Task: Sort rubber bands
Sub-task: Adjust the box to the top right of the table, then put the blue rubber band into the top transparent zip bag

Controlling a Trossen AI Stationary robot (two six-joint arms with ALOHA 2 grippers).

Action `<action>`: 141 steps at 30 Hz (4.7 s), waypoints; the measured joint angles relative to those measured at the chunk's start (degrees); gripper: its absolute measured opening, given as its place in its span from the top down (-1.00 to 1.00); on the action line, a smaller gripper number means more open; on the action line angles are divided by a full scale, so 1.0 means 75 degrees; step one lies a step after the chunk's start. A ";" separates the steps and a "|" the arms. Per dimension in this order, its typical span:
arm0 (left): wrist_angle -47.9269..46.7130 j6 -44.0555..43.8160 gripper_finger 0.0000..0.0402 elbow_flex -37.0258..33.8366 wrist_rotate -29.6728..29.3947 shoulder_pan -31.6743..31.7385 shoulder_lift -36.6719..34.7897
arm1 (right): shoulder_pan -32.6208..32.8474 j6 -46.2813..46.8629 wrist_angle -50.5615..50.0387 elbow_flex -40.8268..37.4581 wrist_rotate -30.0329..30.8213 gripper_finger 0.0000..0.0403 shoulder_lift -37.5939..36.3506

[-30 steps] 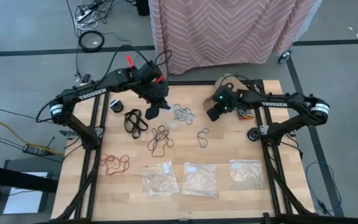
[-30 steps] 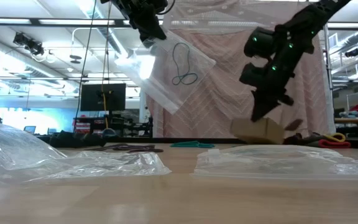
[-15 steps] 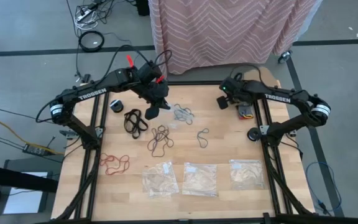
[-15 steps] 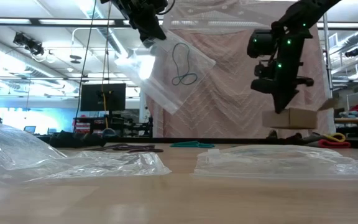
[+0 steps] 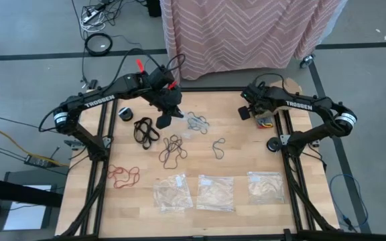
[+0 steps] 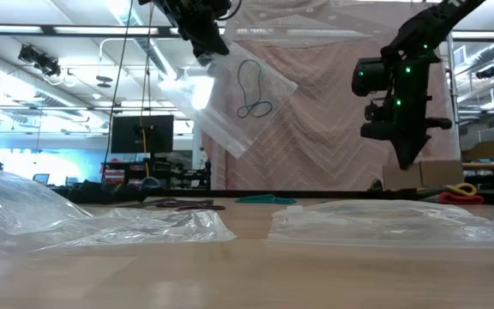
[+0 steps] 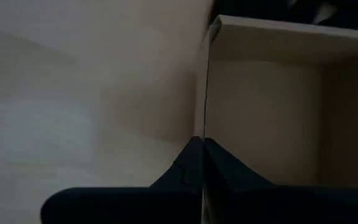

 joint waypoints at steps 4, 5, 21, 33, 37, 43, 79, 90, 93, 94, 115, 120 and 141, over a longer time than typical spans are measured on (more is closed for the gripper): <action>-0.0001 -0.0003 1.00 0.0000 -0.0044 0.0002 0.0000 | 0.0036 0.0278 0.0152 -0.0177 -0.0298 0.93 0.0000; 0.0000 -0.0003 1.00 0.0000 -0.0057 0.0002 0.0000 | 0.0067 0.0309 0.0169 -0.0184 -0.0299 0.90 0.0000; -0.0001 -0.0005 1.00 0.0000 -0.0064 -0.0001 0.0000 | 0.0341 0.0575 0.0216 -0.0184 -0.0224 0.38 -0.0407; 0.0009 0.0017 1.00 0.0000 -0.0067 0.0002 0.0000 | 0.0338 0.0330 0.0303 -0.0184 -0.0028 0.39 -0.1397; 0.0009 0.0032 1.00 0.0000 -0.0066 0.0000 0.0000 | 0.0338 0.0239 0.0395 -0.0184 -0.0166 0.38 -0.1306; 0.0000 0.0038 1.00 0.0000 -0.0070 -0.0001 0.0000 | 0.0434 0.0218 0.1340 -0.0184 -0.0672 0.37 -0.1388; -0.0336 0.0248 1.00 0.0000 -0.0239 0.0002 0.0000 | 0.3625 0.0011 0.3265 -0.0137 -0.2553 0.49 0.2338; -0.0521 0.0263 1.00 0.0000 -0.0423 0.0000 0.0000 | 0.3622 0.0597 0.3436 -0.0227 -0.2321 1.00 0.1361; -0.0451 0.0280 1.00 0.0000 -0.0434 0.0002 0.0000 | 0.3557 0.0637 0.3543 -0.0183 -0.2238 1.00 0.0357; -0.0419 0.0291 1.00 0.0000 -0.0432 -0.0001 0.0000 | 0.3536 0.0684 0.3473 -0.0195 -0.2178 1.00 0.0062; 0.1494 -0.0165 1.00 -0.1354 -0.0177 0.0002 0.0044 | 0.3405 -0.0716 0.3376 0.2687 -0.1455 1.00 -0.1067; 0.1651 -0.0240 1.00 -0.1425 -0.0102 0.0002 0.0044 | 0.3501 -0.1085 0.3287 0.3416 -0.1697 1.00 -0.0499; 0.1807 -0.0356 1.00 -0.1428 -0.0047 0.0002 0.0044 | 0.3981 -0.1634 0.2781 0.4604 -0.1836 1.00 0.0189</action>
